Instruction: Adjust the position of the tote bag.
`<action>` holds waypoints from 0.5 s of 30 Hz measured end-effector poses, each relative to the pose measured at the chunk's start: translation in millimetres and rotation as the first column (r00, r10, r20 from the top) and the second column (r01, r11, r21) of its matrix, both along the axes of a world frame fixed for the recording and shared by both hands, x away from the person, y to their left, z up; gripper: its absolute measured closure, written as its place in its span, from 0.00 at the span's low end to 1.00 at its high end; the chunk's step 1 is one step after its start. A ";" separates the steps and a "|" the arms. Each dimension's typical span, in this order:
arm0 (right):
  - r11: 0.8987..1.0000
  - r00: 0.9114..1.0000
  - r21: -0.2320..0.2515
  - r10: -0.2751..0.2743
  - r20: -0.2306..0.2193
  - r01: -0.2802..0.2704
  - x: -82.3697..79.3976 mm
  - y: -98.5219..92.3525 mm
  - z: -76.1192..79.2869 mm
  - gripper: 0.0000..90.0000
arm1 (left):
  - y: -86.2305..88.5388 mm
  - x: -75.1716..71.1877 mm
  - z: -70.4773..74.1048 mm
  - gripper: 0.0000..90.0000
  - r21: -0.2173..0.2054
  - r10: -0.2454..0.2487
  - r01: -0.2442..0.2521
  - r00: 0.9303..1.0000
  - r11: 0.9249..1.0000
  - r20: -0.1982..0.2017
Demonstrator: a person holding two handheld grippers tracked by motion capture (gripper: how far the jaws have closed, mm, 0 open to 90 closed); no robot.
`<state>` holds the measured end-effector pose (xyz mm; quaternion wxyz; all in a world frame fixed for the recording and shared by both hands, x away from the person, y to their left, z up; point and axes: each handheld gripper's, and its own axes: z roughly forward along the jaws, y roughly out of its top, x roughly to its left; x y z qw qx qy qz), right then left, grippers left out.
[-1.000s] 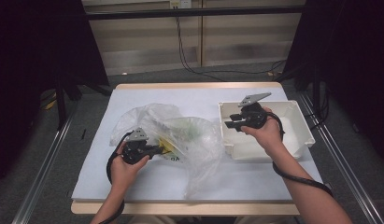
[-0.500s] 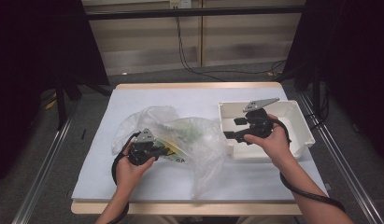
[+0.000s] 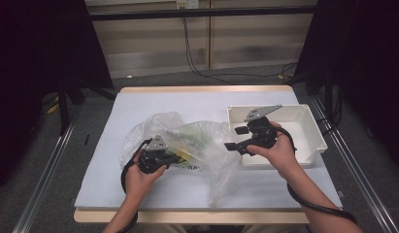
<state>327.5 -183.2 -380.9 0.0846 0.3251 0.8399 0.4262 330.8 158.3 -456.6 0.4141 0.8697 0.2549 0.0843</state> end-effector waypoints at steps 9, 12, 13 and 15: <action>0.997 0.997 0.030 0.078 -0.023 -0.077 -5.7 26.8 1.4 0.33 | -2.0 -1.4 -0.3 0.96 -0.001 0.004 -0.004 1.000 1.000 0.009; 0.994 0.993 0.025 0.110 -0.030 -0.109 -6.1 36.3 -2.7 0.40 | -2.0 -2.0 0.4 0.96 0.003 0.010 -0.010 1.000 1.000 0.009; 0.993 0.992 0.024 0.119 -0.033 -0.118 -5.8 38.6 -4.3 0.47 | -1.7 -1.5 0.7 0.96 0.006 0.004 -0.004 1.000 1.000 0.017; 0.992 0.992 0.018 0.122 -0.039 -0.122 -4.1 41.5 -7.1 0.59 | -1.9 -1.5 0.6 0.96 0.003 0.003 -0.003 1.000 1.000 0.017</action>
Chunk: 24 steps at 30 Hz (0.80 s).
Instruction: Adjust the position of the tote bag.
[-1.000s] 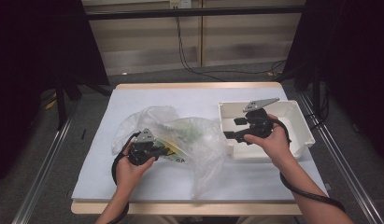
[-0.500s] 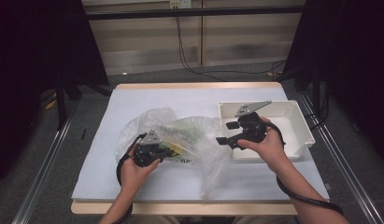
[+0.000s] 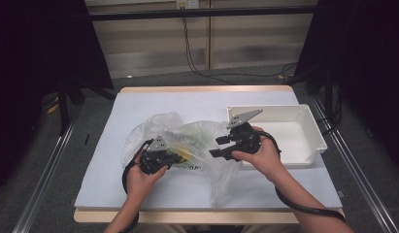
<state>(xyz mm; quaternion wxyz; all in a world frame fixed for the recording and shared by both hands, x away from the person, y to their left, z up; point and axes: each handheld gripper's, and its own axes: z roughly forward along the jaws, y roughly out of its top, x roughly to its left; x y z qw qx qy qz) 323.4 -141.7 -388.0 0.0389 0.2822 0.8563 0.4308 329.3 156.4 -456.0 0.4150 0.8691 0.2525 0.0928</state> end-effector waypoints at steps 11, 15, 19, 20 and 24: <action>1.000 1.000 0.021 0.011 -0.026 -0.011 13.0 0.8 -4.9 0.99 | -0.1 -0.6 -1.5 0.94 -0.013 -0.003 0.003 1.000 1.000 -0.001; 1.000 1.000 0.029 0.005 -0.027 -0.004 15.9 0.3 -2.0 1.00 | 1.5 -2.3 -1.0 0.87 -0.028 -0.003 0.003 1.000 1.000 0.002; 0.999 0.999 0.033 0.012 -0.032 -0.011 17.3 2.7 -1.1 1.00 | 3.6 -5.9 1.5 0.77 -0.046 0.002 -0.002 1.000 0.999 -0.005; 0.999 0.999 0.035 0.016 -0.033 -0.015 17.5 3.4 -1.3 1.00 | 4.1 -7.1 2.0 0.74 -0.053 0.002 -0.003 1.000 0.999 -0.013; 0.999 0.999 0.038 0.033 -0.034 -0.032 17.6 6.7 -1.8 1.00 | 5.4 -10.8 4.3 0.68 -0.063 0.002 -0.002 1.000 0.998 -0.010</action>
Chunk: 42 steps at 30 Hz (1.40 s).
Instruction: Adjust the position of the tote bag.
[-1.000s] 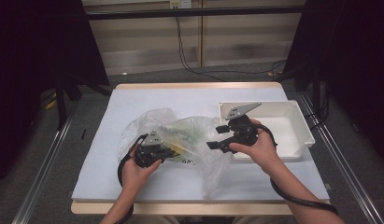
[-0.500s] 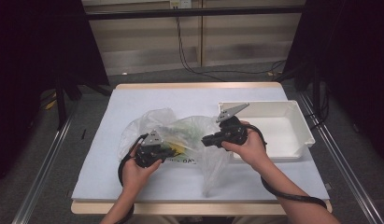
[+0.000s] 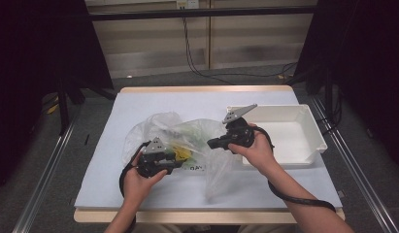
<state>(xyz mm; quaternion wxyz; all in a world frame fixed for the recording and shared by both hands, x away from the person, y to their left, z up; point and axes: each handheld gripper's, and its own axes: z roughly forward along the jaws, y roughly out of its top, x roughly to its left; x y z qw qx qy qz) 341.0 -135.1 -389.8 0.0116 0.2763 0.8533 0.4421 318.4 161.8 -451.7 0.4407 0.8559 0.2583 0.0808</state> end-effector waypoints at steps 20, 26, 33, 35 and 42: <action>1.000 1.000 0.015 -0.013 0.004 0.013 -0.2 -2.6 -0.5 1.00 | 7.8 -1.9 9.5 0.54 -0.007 0.028 -0.028 0.999 1.000 -0.022; 1.000 1.000 0.012 -0.006 0.001 0.006 0.1 0.6 -2.1 1.00 | 15.4 -3.9 15.7 0.69 -0.001 0.076 -0.076 0.997 0.997 -0.012; 1.000 1.000 0.006 -0.006 -0.001 0.006 0.5 1.2 -3.3 1.00 | -2.1 -9.9 18.3 0.75 -0.014 0.015 -0.015 0.999 1.000 -0.029; 1.000 1.000 0.005 -0.010 -0.003 0.010 0.3 0.7 -2.8 1.00 | -11.9 -11.7 17.7 0.71 -0.010 -0.011 0.011 1.000 1.000 -0.019; 1.000 1.000 0.004 -0.009 -0.007 0.009 0.3 2.9 -3.6 1.00 | -34.5 -9.8 14.8 0.52 -0.055 -0.057 0.057 0.998 0.997 0.002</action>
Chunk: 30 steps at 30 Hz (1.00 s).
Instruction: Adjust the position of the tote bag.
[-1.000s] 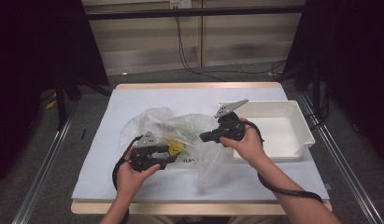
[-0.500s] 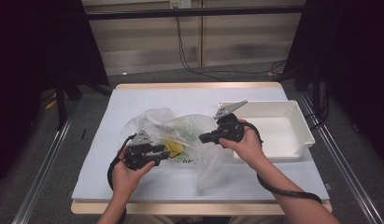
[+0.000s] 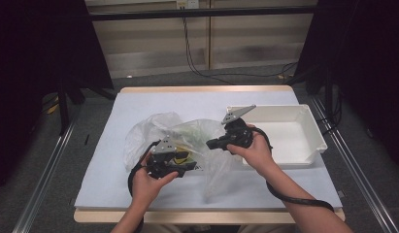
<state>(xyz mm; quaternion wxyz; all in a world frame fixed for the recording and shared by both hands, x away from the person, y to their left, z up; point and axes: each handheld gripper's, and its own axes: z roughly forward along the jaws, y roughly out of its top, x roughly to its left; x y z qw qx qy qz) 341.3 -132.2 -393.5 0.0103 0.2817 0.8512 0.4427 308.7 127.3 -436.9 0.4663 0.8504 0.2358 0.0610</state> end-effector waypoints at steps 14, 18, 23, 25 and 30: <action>1.000 1.000 0.000 -0.002 -0.007 0.002 1.8 6.4 -5.1 1.00 | -17.4 6.5 -9.3 0.70 0.013 -0.050 0.050 0.998 0.999 0.023; 1.000 1.000 0.002 -0.001 -0.009 0.001 2.1 7.1 -5.8 1.00 | -16.8 8.8 -9.0 0.95 0.022 -0.059 0.059 0.998 0.998 0.015; 1.000 1.000 0.001 -0.025 0.002 0.025 4.5 2.4 -5.4 1.00 | -14.9 5.7 -9.1 1.00 0.048 -0.059 0.059 0.998 0.997 0.000; 0.999 0.999 0.002 -0.049 0.000 0.049 8.9 -2.0 -4.5 1.00 | -14.0 3.5 -9.8 1.00 0.041 -0.065 0.065 0.998 0.997 -0.011; 0.995 0.995 -0.013 -0.097 -0.002 0.097 23.8 -13.2 -3.1 1.00 | -15.5 -2.0 -11.0 1.00 0.066 -0.072 0.073 0.997 0.995 -0.014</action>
